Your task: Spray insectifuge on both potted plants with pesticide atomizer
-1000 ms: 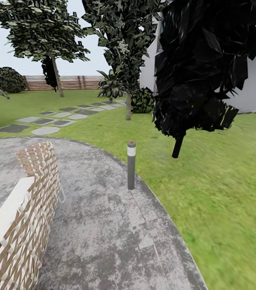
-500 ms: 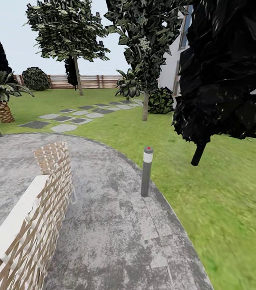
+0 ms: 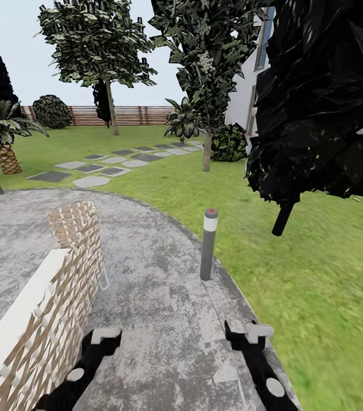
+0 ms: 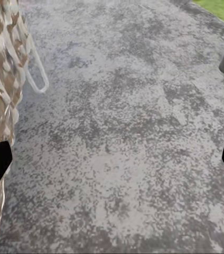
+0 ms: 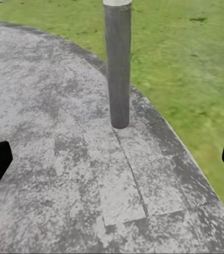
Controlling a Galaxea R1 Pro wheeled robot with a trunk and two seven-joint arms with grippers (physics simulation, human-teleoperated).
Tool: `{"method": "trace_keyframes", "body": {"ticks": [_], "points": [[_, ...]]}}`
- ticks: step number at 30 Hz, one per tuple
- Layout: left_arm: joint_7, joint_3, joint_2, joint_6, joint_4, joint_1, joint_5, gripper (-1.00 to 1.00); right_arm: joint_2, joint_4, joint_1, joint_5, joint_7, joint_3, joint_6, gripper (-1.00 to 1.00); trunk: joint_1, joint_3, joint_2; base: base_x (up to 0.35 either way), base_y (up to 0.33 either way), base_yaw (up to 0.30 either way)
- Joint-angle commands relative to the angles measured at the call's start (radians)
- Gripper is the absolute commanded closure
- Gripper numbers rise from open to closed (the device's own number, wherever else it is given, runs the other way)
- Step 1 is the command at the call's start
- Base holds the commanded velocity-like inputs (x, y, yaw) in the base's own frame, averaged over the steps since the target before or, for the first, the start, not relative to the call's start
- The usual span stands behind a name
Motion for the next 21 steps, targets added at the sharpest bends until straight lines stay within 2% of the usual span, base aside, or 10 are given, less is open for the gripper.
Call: {"method": "trace_keyframes", "body": {"ticks": [1,2,4,5,6,7,9,12,17,21], "points": [[-0.001,-0.001,-0.002,0.044,-0.002,-0.033,-0.002,-1.00,0.014,0.000,-0.054,0.000,-0.001,0.000,0.024,-1.00,0.000,-0.001,-0.001,0.000,0.000,0.000],[-0.003,-0.002,-0.003,0.067,-0.003,-0.048,-0.002,-1.00,0.020,-0.001,-0.078,0.000,-0.001,0.000,0.039,-1.00,0.000,-0.001,-0.001,0.000,0.000,0.000],[-0.008,-0.003,-0.007,0.142,-0.009,-0.104,-0.004,-1.00,0.049,-0.001,-0.171,-0.001,-0.001,0.000,0.109,-1.00,0.000,-0.001,-0.001,0.000,0.000,0.000],[-0.011,-0.003,-0.007,0.177,-0.012,-0.146,-0.004,-1.00,0.074,-0.001,-0.236,-0.001,-0.001,0.001,0.158,-1.00,0.000,-0.001,-0.001,0.000,0.000,0.000],[-0.011,-0.003,-0.006,0.185,-0.012,-0.160,-0.004,-1.00,0.082,-0.001,-0.257,-0.001,-0.001,0.001,0.172,-1.00,0.000,-0.001,-0.001,0.000,0.000,0.000],[-0.012,-0.003,-0.002,0.201,-0.011,-0.201,-0.003,-1.00,0.106,-0.002,-0.317,0.000,-0.001,0.002,0.202,-1.00,0.000,-0.001,-0.001,0.000,0.000,0.000],[-0.014,-0.003,0.001,0.210,-0.007,-0.237,-0.003,-1.00,0.121,-0.001,-0.370,-0.001,-0.001,0.002,0.220,-1.00,0.000,-0.001,-0.001,0.000,0.000,0.000],[-0.025,-0.003,0.004,0.227,-0.002,-0.282,-0.003,-1.00,0.121,0.000,-0.436,-0.004,0.000,0.003,0.232,-1.00,0.000,-0.001,-0.001,0.000,0.000,0.000],[-0.087,-0.005,0.002,0.312,-0.011,-0.313,-0.010,-1.00,0.121,0.035,-0.473,-0.009,0.008,0.004,0.235,-1.00,0.000,-0.001,-0.001,0.000,0.000,0.000],[-0.116,-0.003,0.005,0.296,-0.016,-0.308,-0.008,-1.00,0.121,0.056,-0.478,-0.010,0.010,0.011,0.235,-1.00,0.000,-0.001,-0.001,0.000,0.000,0.000]]}}
